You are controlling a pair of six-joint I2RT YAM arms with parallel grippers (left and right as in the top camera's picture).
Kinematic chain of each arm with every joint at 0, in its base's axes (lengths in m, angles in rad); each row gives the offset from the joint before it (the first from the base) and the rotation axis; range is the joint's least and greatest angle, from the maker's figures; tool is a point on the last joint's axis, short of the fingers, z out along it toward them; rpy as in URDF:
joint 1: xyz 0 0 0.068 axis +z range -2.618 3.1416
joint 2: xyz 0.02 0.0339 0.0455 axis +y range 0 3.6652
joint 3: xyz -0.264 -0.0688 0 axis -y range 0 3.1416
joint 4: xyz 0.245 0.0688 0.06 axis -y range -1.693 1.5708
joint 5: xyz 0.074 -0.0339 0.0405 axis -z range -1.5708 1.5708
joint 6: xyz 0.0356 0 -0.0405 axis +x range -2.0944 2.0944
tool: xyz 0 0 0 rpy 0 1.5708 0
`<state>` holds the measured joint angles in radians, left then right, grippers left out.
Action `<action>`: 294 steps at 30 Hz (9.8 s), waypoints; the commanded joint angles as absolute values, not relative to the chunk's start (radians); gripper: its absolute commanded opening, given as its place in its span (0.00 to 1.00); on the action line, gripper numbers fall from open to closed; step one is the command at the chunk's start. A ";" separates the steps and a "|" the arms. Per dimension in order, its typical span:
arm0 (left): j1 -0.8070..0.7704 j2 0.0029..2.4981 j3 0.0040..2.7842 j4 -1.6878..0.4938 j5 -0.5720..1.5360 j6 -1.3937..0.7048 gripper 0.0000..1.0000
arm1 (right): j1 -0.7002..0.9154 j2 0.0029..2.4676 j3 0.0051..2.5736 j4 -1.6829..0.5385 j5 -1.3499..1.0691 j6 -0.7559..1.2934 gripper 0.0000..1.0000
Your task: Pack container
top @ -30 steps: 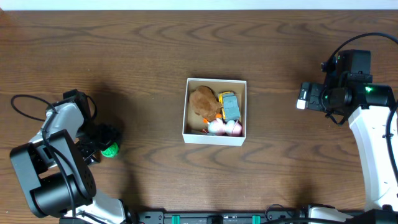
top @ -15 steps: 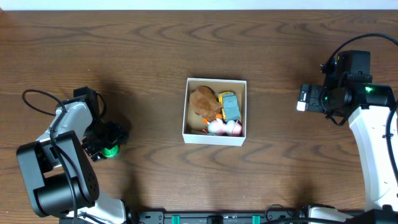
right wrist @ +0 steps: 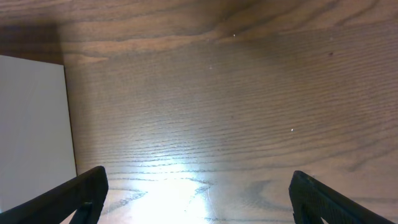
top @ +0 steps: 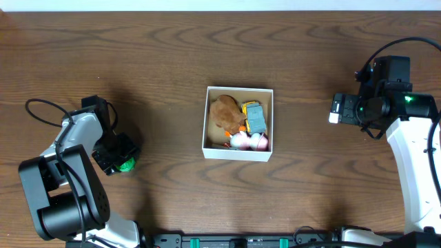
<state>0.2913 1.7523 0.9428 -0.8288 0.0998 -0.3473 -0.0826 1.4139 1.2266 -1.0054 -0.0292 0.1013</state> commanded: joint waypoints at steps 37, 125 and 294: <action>0.287 1.752 0.971 -0.847 0.060 -0.333 0.27 | -0.085 1.420 1.228 -1.042 -0.027 0.089 0.94; -0.016 0.541 0.926 -0.829 -0.027 -0.102 0.98 | 0.041 0.522 0.959 -0.721 0.142 0.104 0.99; 0.062 0.002 0.004 -0.080 0.017 -0.041 0.98 | 0.031 0.006 0.046 -0.165 -0.008 -0.024 0.99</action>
<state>0.0574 0.0105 0.0101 -0.0082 0.0097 -0.0502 0.0303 0.0120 0.0509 -0.1650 -0.0044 -0.0120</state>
